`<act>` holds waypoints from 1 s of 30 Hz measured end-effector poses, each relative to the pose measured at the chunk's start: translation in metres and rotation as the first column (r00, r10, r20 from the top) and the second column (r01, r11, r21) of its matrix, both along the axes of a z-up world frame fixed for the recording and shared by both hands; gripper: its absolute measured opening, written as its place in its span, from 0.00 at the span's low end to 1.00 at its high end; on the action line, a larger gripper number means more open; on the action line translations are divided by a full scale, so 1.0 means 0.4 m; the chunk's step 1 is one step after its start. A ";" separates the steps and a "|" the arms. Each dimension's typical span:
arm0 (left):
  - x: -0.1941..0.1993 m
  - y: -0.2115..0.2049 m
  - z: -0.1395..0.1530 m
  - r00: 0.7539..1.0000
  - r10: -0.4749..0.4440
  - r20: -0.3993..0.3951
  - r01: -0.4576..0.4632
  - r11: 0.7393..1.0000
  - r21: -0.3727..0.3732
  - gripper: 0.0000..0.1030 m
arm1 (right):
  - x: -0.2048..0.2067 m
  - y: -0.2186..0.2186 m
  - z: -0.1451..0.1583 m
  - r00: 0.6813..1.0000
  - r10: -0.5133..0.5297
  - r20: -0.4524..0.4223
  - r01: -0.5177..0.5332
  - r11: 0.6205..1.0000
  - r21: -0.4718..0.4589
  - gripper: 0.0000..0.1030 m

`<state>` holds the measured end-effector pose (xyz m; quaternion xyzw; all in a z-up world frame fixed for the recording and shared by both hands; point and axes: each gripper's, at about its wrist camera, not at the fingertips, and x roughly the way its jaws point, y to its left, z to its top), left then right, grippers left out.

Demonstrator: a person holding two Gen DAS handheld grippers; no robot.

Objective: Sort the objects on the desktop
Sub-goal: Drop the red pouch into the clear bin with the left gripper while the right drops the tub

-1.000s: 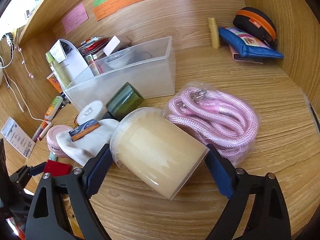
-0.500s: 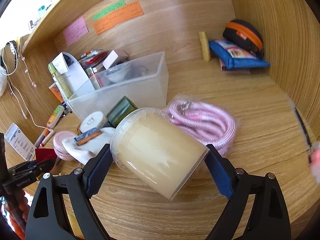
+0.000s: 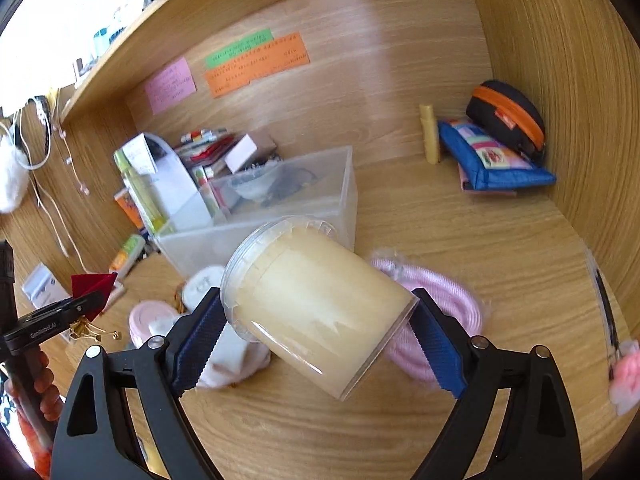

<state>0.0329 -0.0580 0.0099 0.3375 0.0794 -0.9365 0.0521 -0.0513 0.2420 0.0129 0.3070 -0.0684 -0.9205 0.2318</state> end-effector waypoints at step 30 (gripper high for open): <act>-0.446 0.025 0.138 0.991 -0.128 -0.025 0.128 0.992 0.008 0.41 | -0.307 -0.223 0.169 0.983 0.125 -0.133 -0.115 0.990 0.075 0.87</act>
